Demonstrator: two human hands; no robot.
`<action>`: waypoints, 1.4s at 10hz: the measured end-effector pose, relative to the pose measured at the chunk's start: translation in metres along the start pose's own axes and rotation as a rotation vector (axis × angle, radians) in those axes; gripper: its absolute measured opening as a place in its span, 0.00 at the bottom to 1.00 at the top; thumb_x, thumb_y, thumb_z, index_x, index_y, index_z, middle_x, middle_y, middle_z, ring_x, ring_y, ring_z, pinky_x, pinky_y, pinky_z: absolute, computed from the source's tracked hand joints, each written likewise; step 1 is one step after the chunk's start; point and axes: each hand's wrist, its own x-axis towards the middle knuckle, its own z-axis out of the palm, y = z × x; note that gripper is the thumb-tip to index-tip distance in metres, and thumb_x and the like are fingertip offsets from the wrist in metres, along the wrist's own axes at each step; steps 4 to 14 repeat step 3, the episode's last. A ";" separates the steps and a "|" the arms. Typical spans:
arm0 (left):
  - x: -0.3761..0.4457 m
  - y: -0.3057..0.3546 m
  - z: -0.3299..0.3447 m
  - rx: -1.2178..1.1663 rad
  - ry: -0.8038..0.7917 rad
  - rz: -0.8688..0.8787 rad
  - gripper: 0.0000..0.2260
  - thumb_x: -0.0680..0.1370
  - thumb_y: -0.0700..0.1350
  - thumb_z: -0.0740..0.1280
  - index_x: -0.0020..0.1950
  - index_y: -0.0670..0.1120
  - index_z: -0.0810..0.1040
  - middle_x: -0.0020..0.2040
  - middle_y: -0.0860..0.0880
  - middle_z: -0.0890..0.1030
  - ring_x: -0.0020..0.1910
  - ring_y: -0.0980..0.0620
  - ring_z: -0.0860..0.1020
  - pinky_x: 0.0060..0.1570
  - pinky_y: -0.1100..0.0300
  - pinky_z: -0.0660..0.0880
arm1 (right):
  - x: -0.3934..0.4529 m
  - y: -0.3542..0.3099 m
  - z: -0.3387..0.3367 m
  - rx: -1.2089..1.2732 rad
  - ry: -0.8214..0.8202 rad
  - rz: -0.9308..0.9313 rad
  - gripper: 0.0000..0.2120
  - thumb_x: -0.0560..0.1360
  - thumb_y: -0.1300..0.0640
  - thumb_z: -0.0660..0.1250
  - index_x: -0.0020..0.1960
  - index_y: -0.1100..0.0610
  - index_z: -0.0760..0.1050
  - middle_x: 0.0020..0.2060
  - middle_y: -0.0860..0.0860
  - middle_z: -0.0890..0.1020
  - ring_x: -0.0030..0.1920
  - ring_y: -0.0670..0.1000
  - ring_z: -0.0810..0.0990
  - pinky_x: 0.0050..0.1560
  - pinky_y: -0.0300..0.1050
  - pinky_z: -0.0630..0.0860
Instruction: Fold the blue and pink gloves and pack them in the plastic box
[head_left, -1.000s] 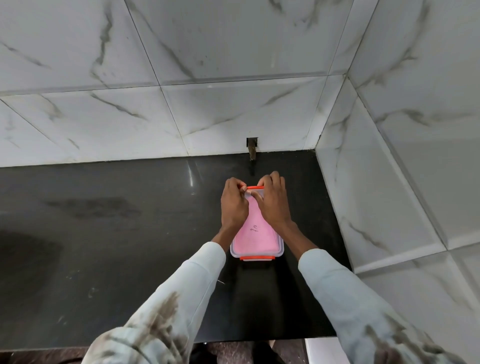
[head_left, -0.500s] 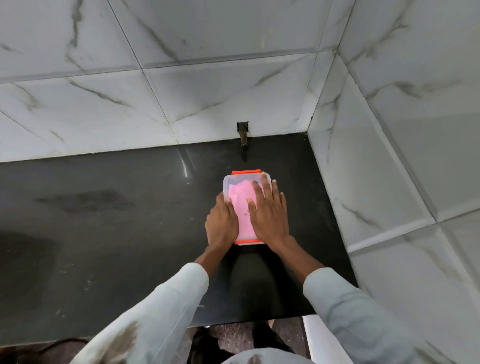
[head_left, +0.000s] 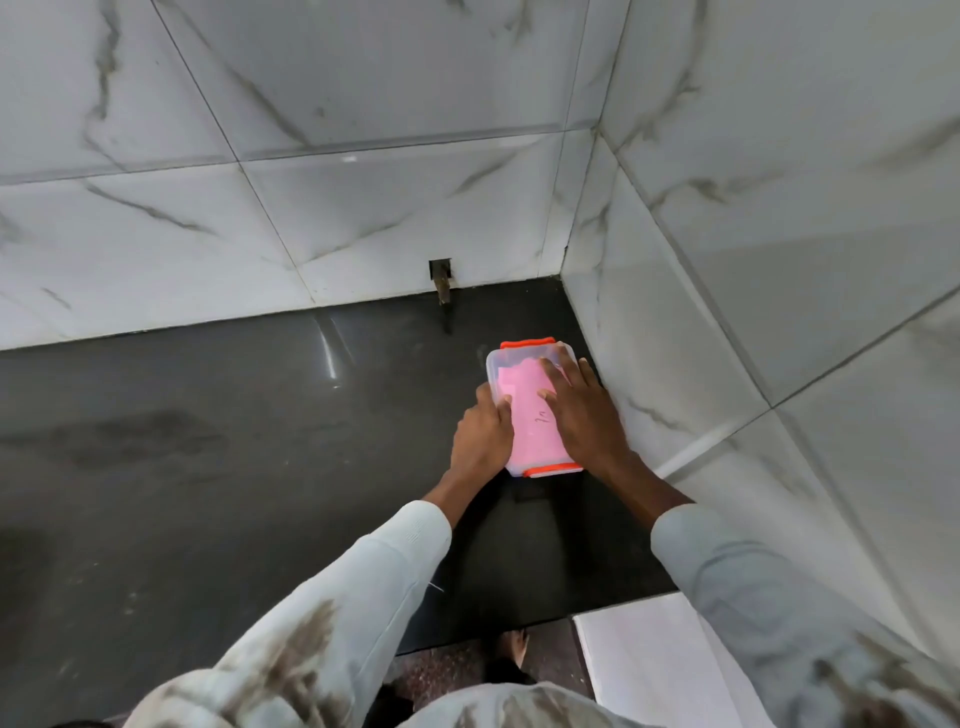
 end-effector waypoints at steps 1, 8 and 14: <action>0.002 0.013 0.000 -0.004 -0.079 0.015 0.24 0.88 0.62 0.53 0.78 0.48 0.64 0.69 0.47 0.81 0.63 0.44 0.85 0.65 0.42 0.83 | 0.000 0.010 -0.009 -0.048 -0.031 0.022 0.33 0.87 0.41 0.52 0.86 0.47 0.43 0.86 0.49 0.46 0.85 0.57 0.55 0.83 0.55 0.58; 0.002 0.032 -0.026 0.111 -0.051 0.069 0.24 0.88 0.61 0.56 0.79 0.49 0.66 0.74 0.47 0.79 0.68 0.46 0.83 0.70 0.43 0.80 | -0.002 -0.005 -0.035 -0.034 -0.004 0.027 0.32 0.87 0.41 0.52 0.86 0.49 0.45 0.86 0.51 0.46 0.86 0.58 0.50 0.84 0.56 0.56; 0.002 0.032 -0.026 0.111 -0.051 0.069 0.24 0.88 0.61 0.56 0.79 0.49 0.66 0.74 0.47 0.79 0.68 0.46 0.83 0.70 0.43 0.80 | -0.002 -0.005 -0.035 -0.034 -0.004 0.027 0.32 0.87 0.41 0.52 0.86 0.49 0.45 0.86 0.51 0.46 0.86 0.58 0.50 0.84 0.56 0.56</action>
